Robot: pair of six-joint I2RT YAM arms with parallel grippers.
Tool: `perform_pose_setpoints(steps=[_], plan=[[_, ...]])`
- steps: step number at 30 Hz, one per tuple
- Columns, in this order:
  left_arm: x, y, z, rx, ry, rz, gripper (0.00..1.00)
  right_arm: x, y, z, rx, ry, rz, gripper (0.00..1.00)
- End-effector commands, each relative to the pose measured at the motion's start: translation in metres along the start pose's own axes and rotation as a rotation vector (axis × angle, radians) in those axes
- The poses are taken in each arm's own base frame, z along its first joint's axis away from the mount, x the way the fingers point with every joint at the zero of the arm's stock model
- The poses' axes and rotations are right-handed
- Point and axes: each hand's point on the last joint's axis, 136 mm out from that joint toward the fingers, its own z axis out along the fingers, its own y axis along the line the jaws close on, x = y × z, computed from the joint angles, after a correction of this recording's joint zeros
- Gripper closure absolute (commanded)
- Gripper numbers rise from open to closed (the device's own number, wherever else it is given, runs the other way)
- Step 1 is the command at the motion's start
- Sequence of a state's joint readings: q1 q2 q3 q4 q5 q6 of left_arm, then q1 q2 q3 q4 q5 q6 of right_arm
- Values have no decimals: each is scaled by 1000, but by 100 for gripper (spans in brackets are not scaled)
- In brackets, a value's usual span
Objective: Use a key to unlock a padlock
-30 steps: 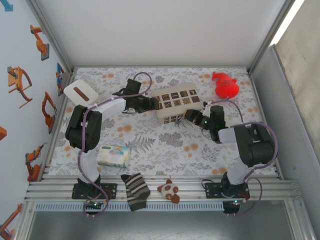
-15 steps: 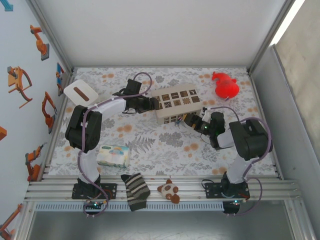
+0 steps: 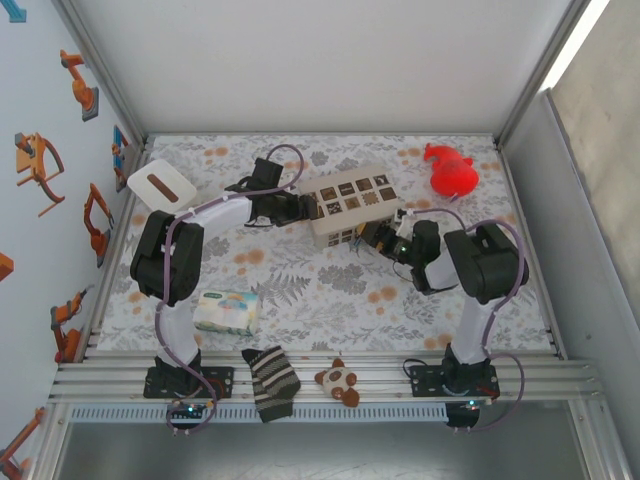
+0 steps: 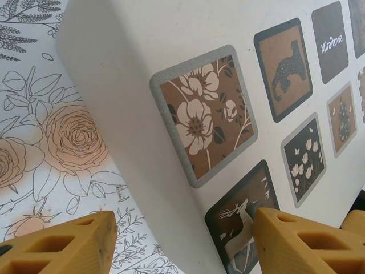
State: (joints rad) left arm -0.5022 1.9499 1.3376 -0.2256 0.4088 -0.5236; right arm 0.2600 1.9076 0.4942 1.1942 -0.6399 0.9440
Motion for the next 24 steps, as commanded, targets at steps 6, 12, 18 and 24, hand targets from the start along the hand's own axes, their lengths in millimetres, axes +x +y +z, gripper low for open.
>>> perform_pose_setpoints(steps=[6, 12, 18, 24], plan=[[33, 28, 4, -119, 101, -44, 36, 6, 12, 15, -62, 28, -30, 34], [35, 27, 3, -120, 103, -42, 37, 9, 15, 17, -95, 22, -43, 36], [35, 26, 4, -119, 106, -40, 37, 11, 21, 16, -130, 26, -72, 39], [35, 26, 2, -124, 103, -40, 37, 14, 22, 15, -137, 38, -70, 49]])
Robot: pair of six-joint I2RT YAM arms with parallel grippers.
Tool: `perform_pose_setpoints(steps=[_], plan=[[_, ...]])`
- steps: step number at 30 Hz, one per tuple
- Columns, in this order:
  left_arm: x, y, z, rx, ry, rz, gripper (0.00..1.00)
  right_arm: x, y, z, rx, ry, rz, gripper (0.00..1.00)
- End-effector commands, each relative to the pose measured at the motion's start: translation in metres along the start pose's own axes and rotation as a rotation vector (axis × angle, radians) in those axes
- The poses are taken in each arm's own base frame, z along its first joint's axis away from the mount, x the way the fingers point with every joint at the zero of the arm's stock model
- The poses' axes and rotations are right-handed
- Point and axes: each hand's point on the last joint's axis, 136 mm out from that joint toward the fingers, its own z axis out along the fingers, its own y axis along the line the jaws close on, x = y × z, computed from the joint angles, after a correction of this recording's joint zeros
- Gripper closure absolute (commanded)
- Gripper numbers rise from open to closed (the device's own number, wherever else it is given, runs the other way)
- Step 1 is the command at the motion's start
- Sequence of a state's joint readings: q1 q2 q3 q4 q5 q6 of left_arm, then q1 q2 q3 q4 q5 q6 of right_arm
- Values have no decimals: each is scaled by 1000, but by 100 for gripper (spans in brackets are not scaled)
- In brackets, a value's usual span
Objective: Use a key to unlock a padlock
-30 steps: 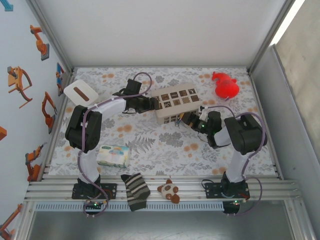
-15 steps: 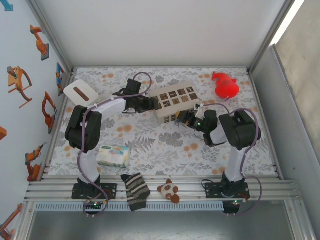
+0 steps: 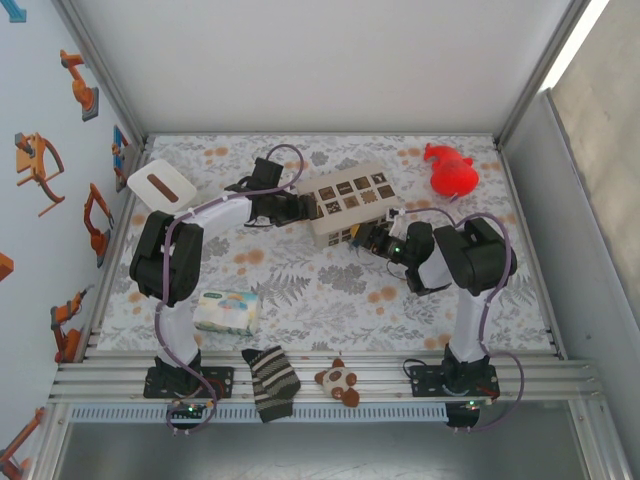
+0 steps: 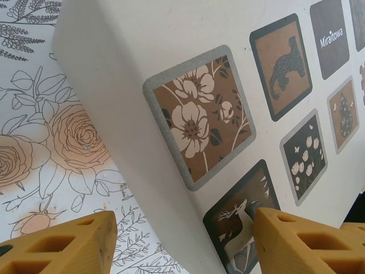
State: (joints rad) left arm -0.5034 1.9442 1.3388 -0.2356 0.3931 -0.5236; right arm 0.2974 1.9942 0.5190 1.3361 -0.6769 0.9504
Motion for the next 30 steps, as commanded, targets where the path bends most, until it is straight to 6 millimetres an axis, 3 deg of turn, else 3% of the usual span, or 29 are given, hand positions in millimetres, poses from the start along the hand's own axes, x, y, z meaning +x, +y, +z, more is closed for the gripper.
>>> perform_pose_setpoints(steps=[1, 7, 17, 30], plan=[[36, 25, 4, -110, 107, -38, 37, 4, 9, 1, -44, 16, -20, 51], [36, 25, 3, -115, 105, -35, 37, 7, 4, -1, -23, 12, -16, 58], [37, 26, 2, -120, 106, -36, 37, 10, -6, -11, 21, -6, -11, 61], [38, 28, 1, -133, 107, -34, 37, 4, -6, -11, 24, -17, -11, 80]])
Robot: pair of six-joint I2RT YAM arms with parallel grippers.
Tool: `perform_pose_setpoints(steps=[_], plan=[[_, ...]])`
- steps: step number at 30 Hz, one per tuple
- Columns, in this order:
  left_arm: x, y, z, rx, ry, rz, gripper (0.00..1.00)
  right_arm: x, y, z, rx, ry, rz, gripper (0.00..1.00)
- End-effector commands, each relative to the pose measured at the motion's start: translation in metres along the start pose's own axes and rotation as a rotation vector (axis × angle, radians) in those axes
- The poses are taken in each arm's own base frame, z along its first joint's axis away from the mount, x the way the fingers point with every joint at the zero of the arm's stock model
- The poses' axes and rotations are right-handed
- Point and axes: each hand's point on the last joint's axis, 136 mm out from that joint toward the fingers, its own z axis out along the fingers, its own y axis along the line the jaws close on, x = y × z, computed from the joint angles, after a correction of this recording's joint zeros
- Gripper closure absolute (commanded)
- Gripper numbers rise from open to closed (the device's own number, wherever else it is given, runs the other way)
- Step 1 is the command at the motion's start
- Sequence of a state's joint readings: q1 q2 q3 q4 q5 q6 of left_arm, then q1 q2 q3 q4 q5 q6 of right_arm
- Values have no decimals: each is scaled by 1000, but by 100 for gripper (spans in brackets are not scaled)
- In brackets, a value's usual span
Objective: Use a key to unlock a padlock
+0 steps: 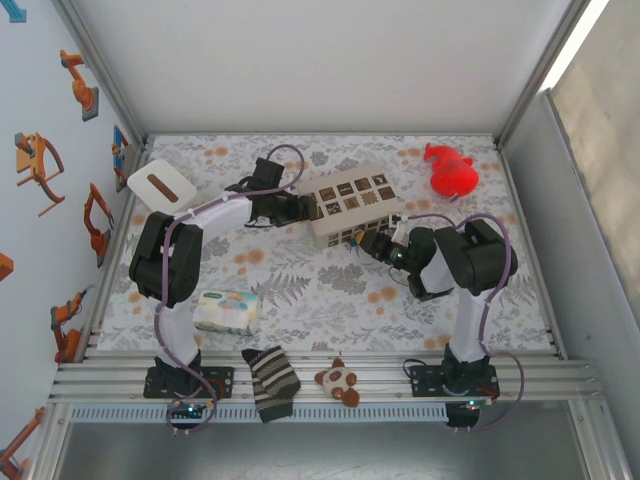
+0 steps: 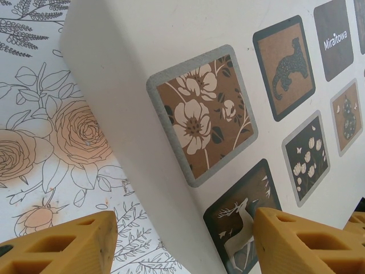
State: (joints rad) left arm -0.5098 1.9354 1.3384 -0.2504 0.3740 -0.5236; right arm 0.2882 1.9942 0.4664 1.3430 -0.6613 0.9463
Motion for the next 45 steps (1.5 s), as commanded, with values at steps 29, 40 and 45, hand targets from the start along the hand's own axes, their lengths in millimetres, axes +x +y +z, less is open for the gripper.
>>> perform_pose_setpoints(steps=[29, 40, 45], plan=[[44, 37, 1, -141, 109, -39, 37, -26, -2, -12, 50, -125, 7, 100], [43, 36, -2, -125, 99, -50, 37, -42, -2, -30, 71, -192, 8, 100], [31, 19, -15, -66, 38, -43, 35, -39, -4, -44, 87, -198, 15, 100]])
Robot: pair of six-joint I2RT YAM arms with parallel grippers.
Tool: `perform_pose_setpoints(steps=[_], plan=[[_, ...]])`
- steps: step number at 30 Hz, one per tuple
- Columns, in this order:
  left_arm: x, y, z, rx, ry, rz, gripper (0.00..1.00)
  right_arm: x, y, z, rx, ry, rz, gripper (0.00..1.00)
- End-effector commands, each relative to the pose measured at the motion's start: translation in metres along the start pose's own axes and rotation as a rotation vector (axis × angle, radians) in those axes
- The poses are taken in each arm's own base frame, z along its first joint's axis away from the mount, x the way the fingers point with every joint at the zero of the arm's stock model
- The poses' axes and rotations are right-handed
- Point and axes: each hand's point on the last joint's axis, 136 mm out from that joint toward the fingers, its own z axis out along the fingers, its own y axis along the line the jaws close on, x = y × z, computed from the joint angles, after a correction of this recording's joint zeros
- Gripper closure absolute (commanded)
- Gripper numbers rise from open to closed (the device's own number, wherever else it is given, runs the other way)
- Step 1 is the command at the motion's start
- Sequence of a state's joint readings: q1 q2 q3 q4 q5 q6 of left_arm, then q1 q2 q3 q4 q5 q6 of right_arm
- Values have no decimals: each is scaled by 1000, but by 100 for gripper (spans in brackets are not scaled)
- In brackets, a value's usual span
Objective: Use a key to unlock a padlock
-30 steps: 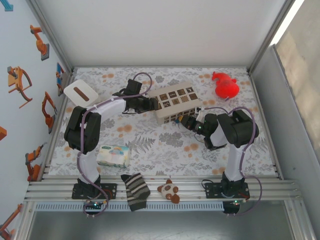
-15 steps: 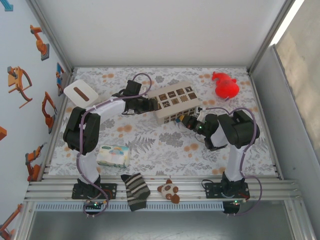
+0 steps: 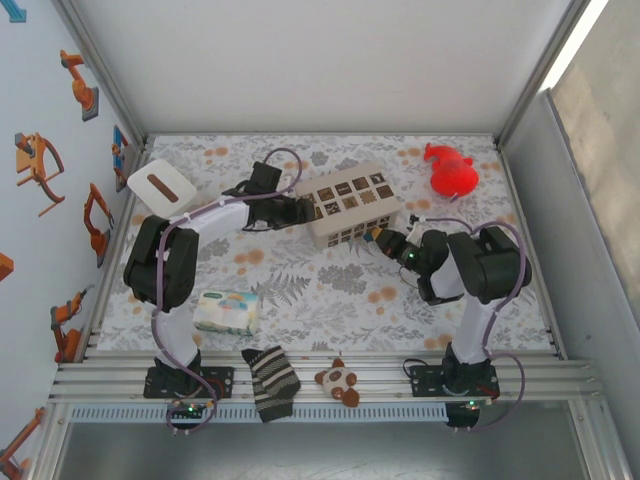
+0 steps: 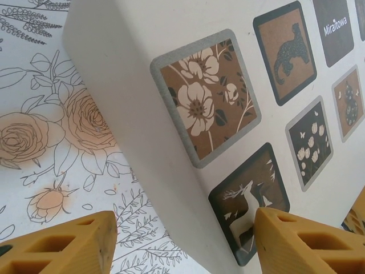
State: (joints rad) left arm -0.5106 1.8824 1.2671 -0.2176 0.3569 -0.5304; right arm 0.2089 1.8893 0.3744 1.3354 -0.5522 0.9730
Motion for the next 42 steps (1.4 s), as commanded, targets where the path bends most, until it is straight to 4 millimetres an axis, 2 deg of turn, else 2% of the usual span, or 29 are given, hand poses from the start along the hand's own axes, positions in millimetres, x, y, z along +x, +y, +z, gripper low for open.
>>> perform_pose_setpoints(steps=[1, 3, 8, 13, 16, 20, 26, 29, 32, 42], plan=[[17, 10, -14, -42, 29, -34, 35, -10, 9, -12, -11, -42, -26, 100], [7, 0, -29, -25, -26, -15, 33, -8, 9, -18, 9, -33, -39, 100], [-17, -22, -80, -18, -169, 58, 31, -1, 16, -37, 72, 16, -87, 100], [-21, -26, -134, -56, -308, 123, 28, 11, 35, -66, 196, 172, -189, 100], [-14, -16, -163, -121, -381, 156, 27, 18, 57, -94, 250, 273, -266, 100], [-3, 5, -197, -231, -466, 176, 23, 34, 81, -122, 267, 387, -243, 100], [10, 29, -242, -358, -597, 162, 19, 69, 83, -150, 345, 573, -112, 100], [16, 38, -259, -391, -658, 154, 15, 83, 81, -151, 346, 611, -91, 100], [22, 44, -266, -413, -673, 159, 13, 93, 74, -145, 358, 640, -63, 100], [33, 53, -275, -447, -669, 155, 12, 130, 52, -95, 357, 766, -63, 100]])
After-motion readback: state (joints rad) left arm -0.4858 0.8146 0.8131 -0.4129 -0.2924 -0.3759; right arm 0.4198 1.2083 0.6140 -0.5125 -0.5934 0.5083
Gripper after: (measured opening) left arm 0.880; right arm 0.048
